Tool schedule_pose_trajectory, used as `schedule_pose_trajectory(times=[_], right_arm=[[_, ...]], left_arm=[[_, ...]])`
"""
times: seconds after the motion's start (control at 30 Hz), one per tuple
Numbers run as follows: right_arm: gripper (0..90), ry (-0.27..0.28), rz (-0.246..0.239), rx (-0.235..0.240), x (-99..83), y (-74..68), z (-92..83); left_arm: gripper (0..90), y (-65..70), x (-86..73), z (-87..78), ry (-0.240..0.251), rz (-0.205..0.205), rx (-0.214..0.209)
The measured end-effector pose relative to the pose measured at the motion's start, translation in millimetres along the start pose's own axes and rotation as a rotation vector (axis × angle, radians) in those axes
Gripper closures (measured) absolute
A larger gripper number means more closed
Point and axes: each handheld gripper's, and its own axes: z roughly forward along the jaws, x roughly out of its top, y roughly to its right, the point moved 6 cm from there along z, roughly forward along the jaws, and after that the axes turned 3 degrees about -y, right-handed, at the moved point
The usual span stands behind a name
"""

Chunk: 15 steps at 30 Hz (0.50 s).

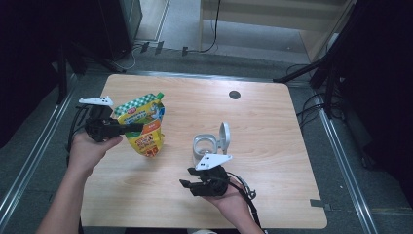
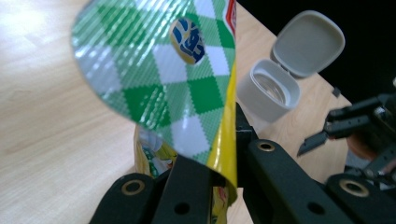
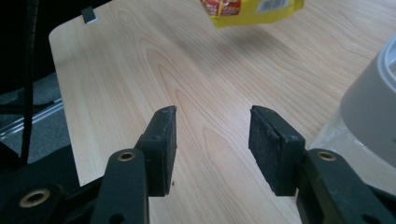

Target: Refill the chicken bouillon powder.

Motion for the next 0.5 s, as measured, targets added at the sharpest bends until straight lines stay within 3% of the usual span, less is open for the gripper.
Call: schedule_pose_trajectory(times=[0.1, 0.17, 0.2, 0.3, 0.37, 0.5], right_arm=[[52.9, 0.001, 0.003, -0.004, -1.7, 1.0, -1.2], [52.9, 0.004, 0.003, -0.008, -2.0, 2.6, -1.8], [52.9, 0.008, 0.006, -0.008, -1.9, 3.3, -1.6], [52.9, 0.006, 0.005, -0.008, -2.6, 4.4, -0.1], [52.9, 0.003, -0.001, -0.009, -3.1, 4.2, 1.7], [53.6, 0.006, -0.005, -0.021, -4.0, 4.6, 5.0]], left_arm=[[90.0, 9.8, -1.4, 3.4, -0.034, 0.025, -0.046], [90.0, 21.4, 1.1, 3.4, -0.057, 0.06, -0.06], [90.0, 23.2, 2.0, 3.3, -0.059, 0.066, -0.047], [90.0, 26.0, 1.1, 5.7, -0.078, 0.028, -0.092], [90.0, 34.0, -0.7, 7.8, -0.114, 0.06, -0.103], [90.0, 50.2, 2.0, 7.0, -0.129, 0.089, -0.121]])
